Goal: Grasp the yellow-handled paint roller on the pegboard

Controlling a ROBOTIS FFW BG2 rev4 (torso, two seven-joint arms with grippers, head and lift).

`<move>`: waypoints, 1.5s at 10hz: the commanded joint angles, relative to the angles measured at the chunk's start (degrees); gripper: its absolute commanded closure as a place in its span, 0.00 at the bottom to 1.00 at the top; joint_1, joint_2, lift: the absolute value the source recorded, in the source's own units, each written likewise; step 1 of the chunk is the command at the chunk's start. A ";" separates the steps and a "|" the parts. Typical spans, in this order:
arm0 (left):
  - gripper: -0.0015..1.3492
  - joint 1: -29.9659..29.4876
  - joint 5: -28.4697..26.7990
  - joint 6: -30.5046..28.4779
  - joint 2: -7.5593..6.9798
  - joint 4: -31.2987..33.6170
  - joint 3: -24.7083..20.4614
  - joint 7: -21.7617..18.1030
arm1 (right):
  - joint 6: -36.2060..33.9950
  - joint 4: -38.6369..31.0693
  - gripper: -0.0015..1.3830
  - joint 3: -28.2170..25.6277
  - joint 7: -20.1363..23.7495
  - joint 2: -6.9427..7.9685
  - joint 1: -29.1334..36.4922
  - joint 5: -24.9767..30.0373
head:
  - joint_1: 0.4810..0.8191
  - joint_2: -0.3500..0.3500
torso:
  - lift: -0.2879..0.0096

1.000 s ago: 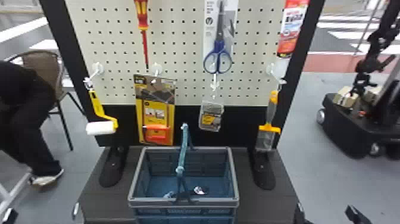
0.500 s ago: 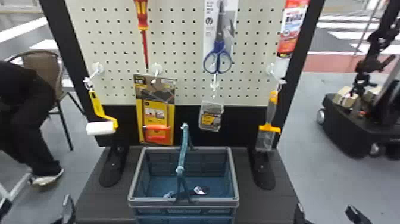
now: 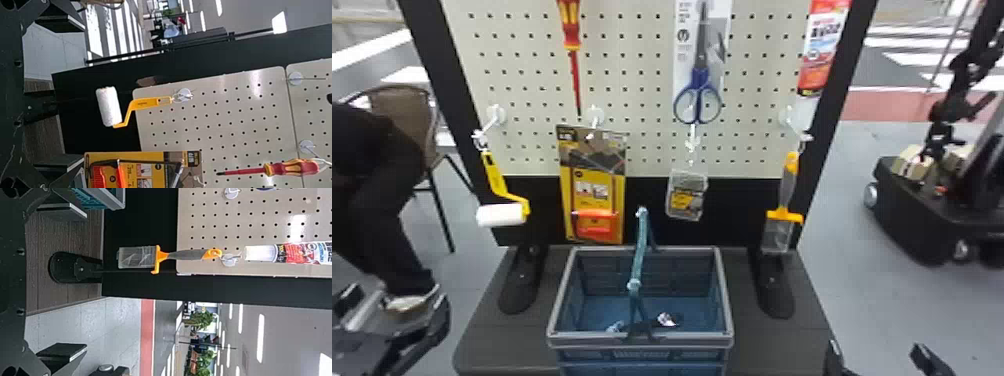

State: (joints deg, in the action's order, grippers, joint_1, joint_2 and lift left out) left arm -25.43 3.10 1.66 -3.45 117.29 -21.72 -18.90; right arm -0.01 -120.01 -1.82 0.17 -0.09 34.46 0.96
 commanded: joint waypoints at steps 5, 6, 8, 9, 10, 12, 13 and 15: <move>0.10 13.47 3.58 3.61 -6.66 -17.09 -2.27 -7.64 | -0.96 -1.00 0.09 1.29 2.11 0.14 -0.59 -0.08 | 0.20 0.50 | 0.63; 0.10 16.05 4.64 4.49 -8.07 -21.31 -2.18 -7.73 | -1.13 -1.00 0.09 1.47 2.64 0.14 -0.83 0.01 | 0.20 0.50 | 0.63; 0.10 23.31 6.05 6.69 -9.65 -32.00 -2.01 -8.70 | -1.13 -1.00 0.09 1.99 3.52 0.14 -1.57 0.01 | 0.20 0.50 | 0.63; 0.10 26.26 5.96 6.60 -10.26 -35.09 -1.66 -9.49 | -1.13 -0.58 0.09 2.34 4.22 0.14 -1.94 0.09 | 0.20 0.50 | 0.63; 0.10 28.36 6.48 5.90 -11.14 -37.06 -0.69 -10.19 | -1.13 -0.58 0.09 2.78 4.75 0.14 -2.19 0.01 | 0.20 0.50 | 0.63; 0.10 33.03 6.92 4.14 -12.99 -40.86 1.51 -13.18 | -1.13 -0.44 0.09 3.22 5.54 0.14 -2.19 0.01 | 0.20 0.50 | 0.63; 0.10 35.62 7.63 3.00 -13.43 -43.25 2.56 -14.94 | -1.13 -0.30 0.09 3.40 5.89 0.14 -2.43 0.01 | 0.20 0.50 | 0.63; 0.10 40.78 6.57 1.94 -13.95 -47.19 3.62 -18.54 | -1.13 0.27 0.09 3.93 6.68 0.14 -3.29 0.01 | 0.20 0.50 | 0.63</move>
State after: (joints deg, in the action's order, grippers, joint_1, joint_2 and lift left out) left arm 13.69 10.26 3.95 -17.17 71.24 -18.45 -37.30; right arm -1.14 -119.92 1.89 6.84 -0.09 31.41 0.97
